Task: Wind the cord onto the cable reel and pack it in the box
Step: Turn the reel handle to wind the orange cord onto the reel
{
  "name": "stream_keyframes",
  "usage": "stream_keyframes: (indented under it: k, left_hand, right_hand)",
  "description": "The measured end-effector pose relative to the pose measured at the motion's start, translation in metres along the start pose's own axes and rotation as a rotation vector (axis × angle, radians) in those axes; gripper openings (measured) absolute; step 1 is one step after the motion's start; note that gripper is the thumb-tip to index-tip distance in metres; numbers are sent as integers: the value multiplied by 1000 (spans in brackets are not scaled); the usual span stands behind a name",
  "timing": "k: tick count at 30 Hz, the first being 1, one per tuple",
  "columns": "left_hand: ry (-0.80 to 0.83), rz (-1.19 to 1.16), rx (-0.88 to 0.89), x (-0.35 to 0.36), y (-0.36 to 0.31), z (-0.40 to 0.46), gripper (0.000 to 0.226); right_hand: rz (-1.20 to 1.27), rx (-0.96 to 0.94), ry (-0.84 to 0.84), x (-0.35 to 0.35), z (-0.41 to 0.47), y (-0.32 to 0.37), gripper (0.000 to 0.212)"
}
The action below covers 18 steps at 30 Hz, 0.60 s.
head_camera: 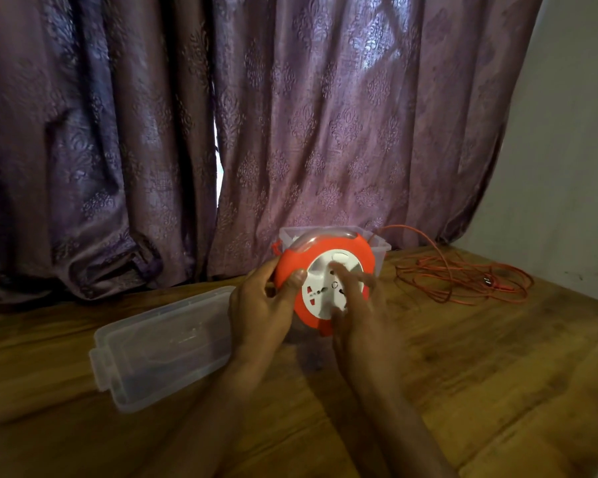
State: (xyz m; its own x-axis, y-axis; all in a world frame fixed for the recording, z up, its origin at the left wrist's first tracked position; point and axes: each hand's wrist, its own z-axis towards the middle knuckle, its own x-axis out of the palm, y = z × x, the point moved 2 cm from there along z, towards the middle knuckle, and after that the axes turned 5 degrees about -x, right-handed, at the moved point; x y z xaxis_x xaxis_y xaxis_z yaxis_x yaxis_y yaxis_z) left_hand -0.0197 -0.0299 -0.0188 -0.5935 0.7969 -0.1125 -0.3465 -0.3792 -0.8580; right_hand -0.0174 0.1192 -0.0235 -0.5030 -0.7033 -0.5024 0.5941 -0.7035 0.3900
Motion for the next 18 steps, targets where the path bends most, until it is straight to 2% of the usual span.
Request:
stream_keyframes:
  k: [3, 5, 7, 10, 15, 18]
  left_hand:
    - [7, -2, -11, 1, 0, -1, 57]
    - [2, 12, -12, 3, 0, -4, 60]
    - [5, 32, -12, 5, 2, -6, 61]
    - [-7, 70, -4, 5, 6, -8, 62]
    - [-2, 117, 36, 13, 5, -20, 46]
    - [-13, 96, 18, 13, 7, -22, 57]
  right_hand:
    - [-33, -8, 156, 8, -4, 4, 75]
    - [-78, -5, 177, 7, -4, 3, 79]
    - [-129, -11, 167, 5, -3, 2, 76]
    - [-108, 30, 142, 3, -4, 0, 61]
    - [203, 410, 9, 1, -5, -11, 63]
    - [213, 376, 12, 2, -6, -12, 55]
